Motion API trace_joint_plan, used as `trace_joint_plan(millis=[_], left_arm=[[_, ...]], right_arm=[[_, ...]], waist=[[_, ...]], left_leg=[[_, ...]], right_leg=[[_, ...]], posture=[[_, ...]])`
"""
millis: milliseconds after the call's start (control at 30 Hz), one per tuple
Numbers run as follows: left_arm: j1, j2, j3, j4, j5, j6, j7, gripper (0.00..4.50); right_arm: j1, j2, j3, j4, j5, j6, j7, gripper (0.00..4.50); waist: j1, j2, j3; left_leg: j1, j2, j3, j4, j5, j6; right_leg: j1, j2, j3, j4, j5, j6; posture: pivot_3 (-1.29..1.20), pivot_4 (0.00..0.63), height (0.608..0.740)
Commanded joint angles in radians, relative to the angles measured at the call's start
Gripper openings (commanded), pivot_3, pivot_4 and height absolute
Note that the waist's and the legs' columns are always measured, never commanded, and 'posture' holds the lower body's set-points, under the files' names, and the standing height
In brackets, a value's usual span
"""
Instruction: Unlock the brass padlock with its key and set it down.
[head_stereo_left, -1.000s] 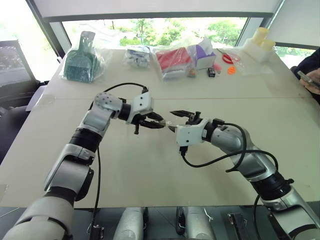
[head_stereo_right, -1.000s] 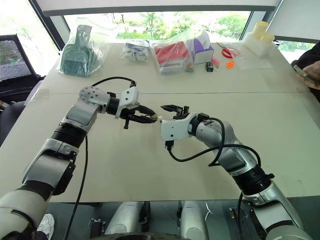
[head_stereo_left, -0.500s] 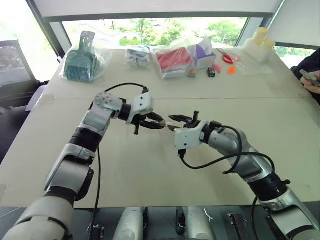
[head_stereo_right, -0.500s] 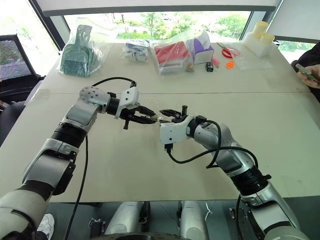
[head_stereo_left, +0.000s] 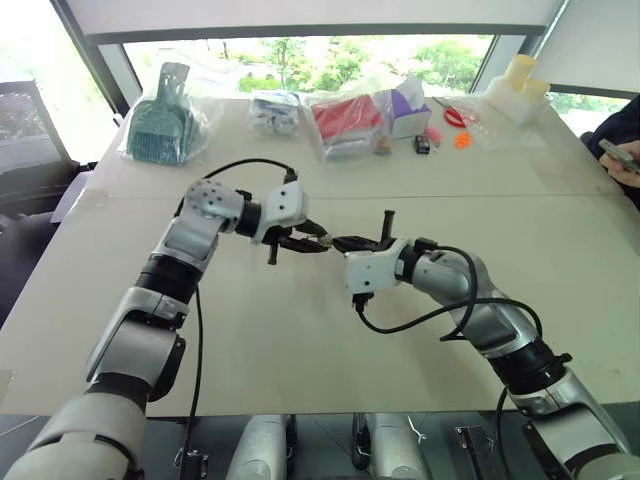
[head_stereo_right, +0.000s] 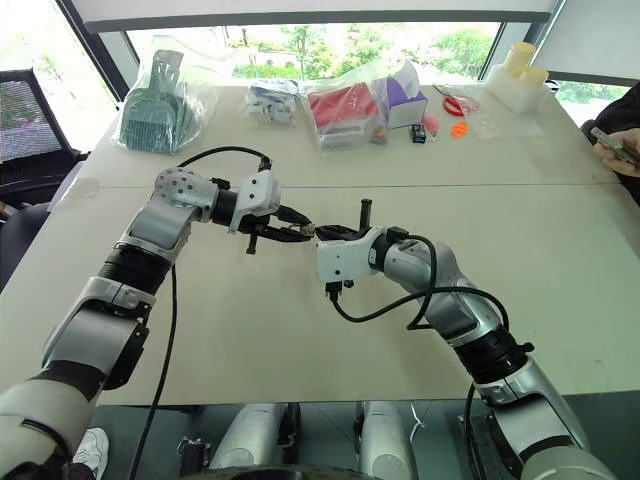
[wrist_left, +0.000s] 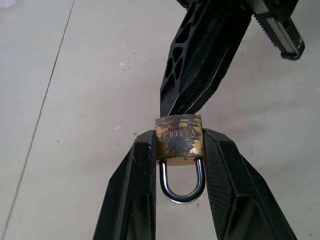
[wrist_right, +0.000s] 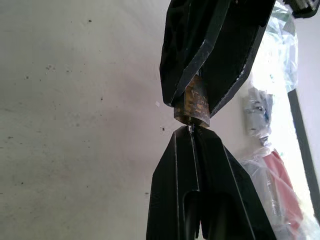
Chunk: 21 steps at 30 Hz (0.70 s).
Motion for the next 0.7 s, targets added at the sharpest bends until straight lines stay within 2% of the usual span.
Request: trace_joint_plan(millis=[33,133,267,367,500,600,667,700], left_arm=[[-0.021,0.016,-0.014,0.005,0.064,-0.218,0.042,0.73],[-0.037,0.02,-0.022,0.049,0.093,-0.33,0.057,0.73],[-0.052,0.01,-0.014,0.085,0.071,-0.323,0.044,0.73],[-0.057,0.0,0.038,0.066,-0.069,-0.07,-0.068,0.73],[-0.051,0.026,0.043,0.036,-0.103,0.031,-0.153,0.73],[-0.048,0.038,0.058,0.009,-0.132,0.096,-0.189,0.73],[-0.048,0.042,0.067,-0.004,-0.144,0.125,-0.206,0.73],[-0.05,0.042,0.07,-0.007,-0.148,0.137,-0.211,0.73]], right_arm=[[-0.037,0.032,-0.024,-0.076,0.145,0.165,0.132,0.04],[-0.079,0.043,-0.026,-0.096,0.198,0.277,0.194,0.04],[-0.12,0.04,-0.019,-0.072,0.151,0.233,0.146,0.04],[-0.11,-0.047,0.025,-0.009,-0.016,-0.131,-0.025,0.04],[-0.076,-0.092,0.025,0.076,-0.086,-0.397,-0.18,0.04],[-0.065,-0.113,0.01,0.137,-0.12,-0.521,-0.254,0.85],[-0.075,-0.116,-0.002,0.166,-0.141,-0.567,-0.297,1.71],[-0.085,-0.119,-0.003,0.18,-0.157,-0.589,-0.316,2.31]], waist=[[0.001,0.0,0.0],[0.001,0.0,0.0],[0.004,0.0,0.0],[0.003,0.0,0.0],[-0.004,0.0,0.0],[-0.013,0.0,0.0],[-0.021,0.0,0.0],[-0.022,0.0,0.0]], left_leg=[[0.0,0.0,0.0,0.0,0.0,0.0],[0.0,0.0,0.0,0.0,0.0,0.0],[0.0,0.0,0.0,0.0,0.0,0.0],[0.0,0.0,0.001,0.0,0.0,0.0],[0.0,0.0,0.001,0.0,0.0,0.0],[0.0,0.0,0.001,0.0,0.0,0.0],[0.0,0.0,0.001,0.0,0.0,0.0],[0.0,0.0,0.001,0.0,0.0,0.0]], right_leg=[[0.0,0.0,0.0,0.0,0.0,0.0],[0.0,0.0,0.0,0.0,0.0,0.0],[0.0,0.0,0.0,0.0,0.0,0.0],[0.0,0.0,0.0,0.0,0.0,0.0],[0.0,0.0,0.0,0.0,0.0,0.001],[0.0,0.0,0.0,0.0,0.0,0.001],[0.0,0.0,0.0,0.0,0.0,0.001],[0.0,0.0,0.0,0.0,0.0,0.001]], posture=[[0.0,0.15,0.74],[0.0,0.15,0.74],[0.0,0.15,0.74],[0.0,0.15,0.74],[0.0,0.15,0.74],[0.0,0.15,0.74],[0.0,0.15,0.74],[0.0,0.15,0.74]])
